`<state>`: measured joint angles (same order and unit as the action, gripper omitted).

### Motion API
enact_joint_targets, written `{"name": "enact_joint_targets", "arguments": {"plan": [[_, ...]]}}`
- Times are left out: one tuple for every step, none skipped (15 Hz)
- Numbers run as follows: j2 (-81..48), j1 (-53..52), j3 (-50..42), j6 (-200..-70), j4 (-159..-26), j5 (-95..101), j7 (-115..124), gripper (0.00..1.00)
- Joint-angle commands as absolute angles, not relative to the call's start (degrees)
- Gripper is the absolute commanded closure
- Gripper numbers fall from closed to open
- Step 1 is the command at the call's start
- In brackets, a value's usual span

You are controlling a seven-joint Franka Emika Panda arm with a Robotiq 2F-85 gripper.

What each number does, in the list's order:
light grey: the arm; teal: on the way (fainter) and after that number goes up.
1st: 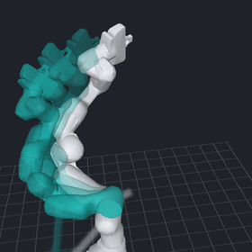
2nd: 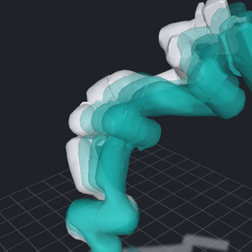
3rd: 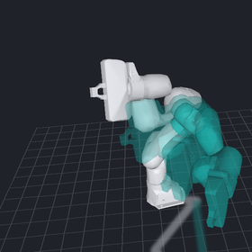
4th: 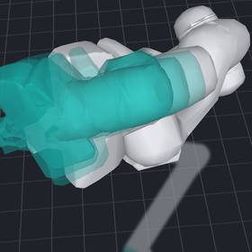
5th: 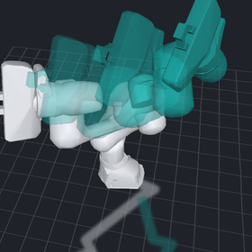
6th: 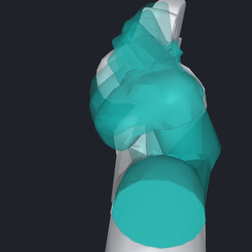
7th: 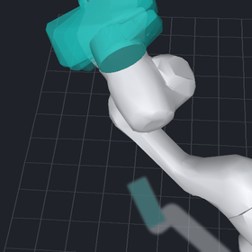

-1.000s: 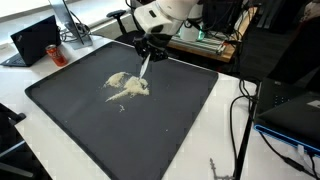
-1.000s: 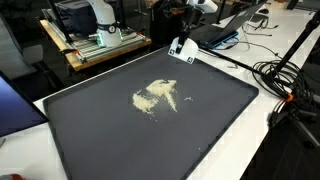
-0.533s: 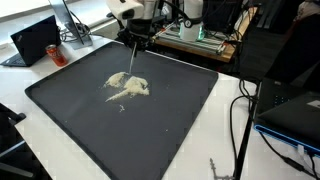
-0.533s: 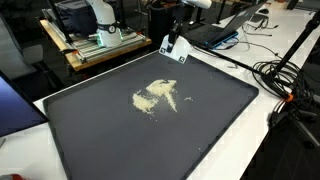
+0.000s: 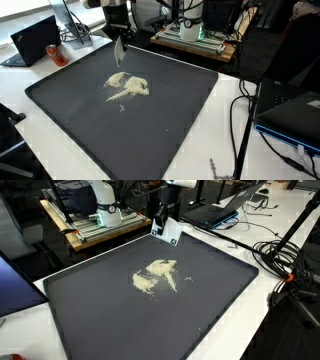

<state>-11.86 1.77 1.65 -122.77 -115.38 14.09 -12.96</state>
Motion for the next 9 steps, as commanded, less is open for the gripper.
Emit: {"name": "enact_joint_targets", "arguments": {"plan": [[-12.8,4.5,0.4,-122.4,-113.0,6.4,-18.6,0.99],[-13.2,5.3,0.0,-122.3,-112.5,4.4,-19.9,0.99],[-13.6,6.1,-0.3,-122.3,-111.9,2.6,-21.0,0.99],[-13.9,6.7,-0.6,-122.2,-111.4,1.1,-21.9,0.99],[-14.4,7.4,-0.9,-122.2,-110.7,-0.5,-22.8,0.99],[-14.8,7.9,-1.1,-122.3,-110.4,-1.6,-23.4,0.99],[-15.3,8.5,-1.2,-122.2,-109.8,-2.9,-24.2,0.99],[-15.7,9.2,-1.2,-122.2,-109.2,-4.6,-25.2,0.99],[-16.1,9.5,-1.3,-122.1,-108.7,-5.4,-25.5,0.99]]}}
